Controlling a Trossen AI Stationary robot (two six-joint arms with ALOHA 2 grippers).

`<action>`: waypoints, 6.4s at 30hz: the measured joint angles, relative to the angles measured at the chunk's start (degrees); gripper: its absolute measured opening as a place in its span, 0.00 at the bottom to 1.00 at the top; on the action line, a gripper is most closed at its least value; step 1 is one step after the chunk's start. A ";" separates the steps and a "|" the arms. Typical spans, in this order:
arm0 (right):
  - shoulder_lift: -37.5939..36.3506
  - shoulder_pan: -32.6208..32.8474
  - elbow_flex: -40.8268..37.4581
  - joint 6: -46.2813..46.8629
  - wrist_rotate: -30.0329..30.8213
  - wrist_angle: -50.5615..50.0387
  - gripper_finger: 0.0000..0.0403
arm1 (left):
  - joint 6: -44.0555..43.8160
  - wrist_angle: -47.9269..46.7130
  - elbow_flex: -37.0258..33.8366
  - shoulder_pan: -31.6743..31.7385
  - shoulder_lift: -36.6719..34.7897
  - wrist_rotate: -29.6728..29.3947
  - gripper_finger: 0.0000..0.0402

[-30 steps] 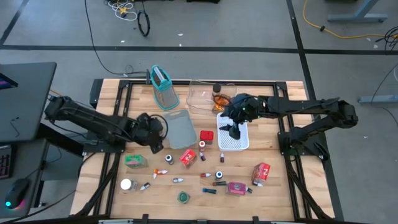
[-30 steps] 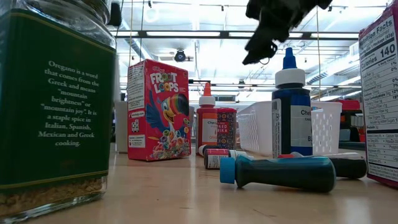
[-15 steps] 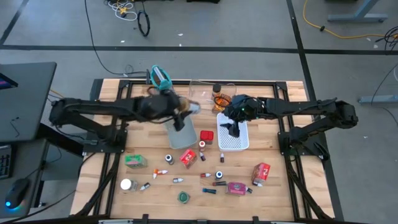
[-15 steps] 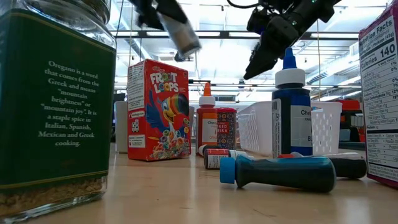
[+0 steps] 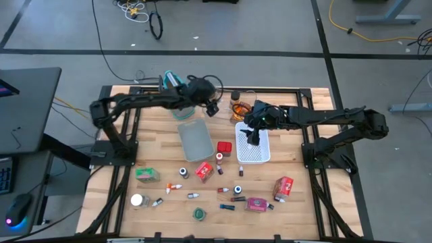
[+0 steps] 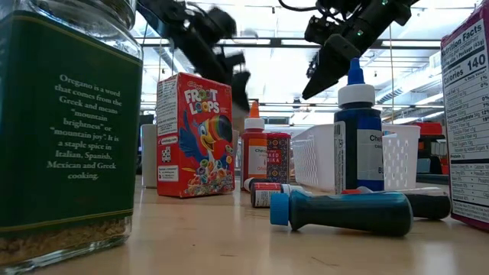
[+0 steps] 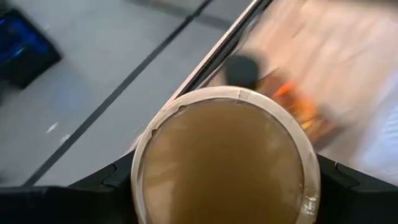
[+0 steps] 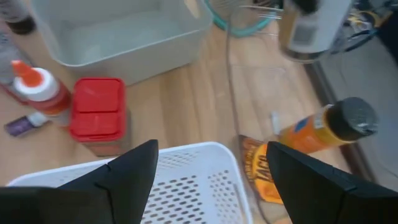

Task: Pick & Place Kitchen Items
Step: Put the gold seasoning bottle into the transparent bin, then put the red seasoning can into the transparent bin

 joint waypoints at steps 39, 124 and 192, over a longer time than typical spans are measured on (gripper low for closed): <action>-0.02 0.00 0.00 6.27 1.29 2.69 0.77 | 16.31 -1.86 6.78 1.06 9.89 -4.50 0.86; 22.01 14.95 0.17 -1.00 3.71 19.03 0.77 | -4.48 13.17 -33.36 -38.13 -38.46 2.76 0.85; 14.17 -7.23 9.88 0.51 5.77 16.66 0.56 | -4.48 13.43 -33.36 -38.00 -38.46 -1.77 0.85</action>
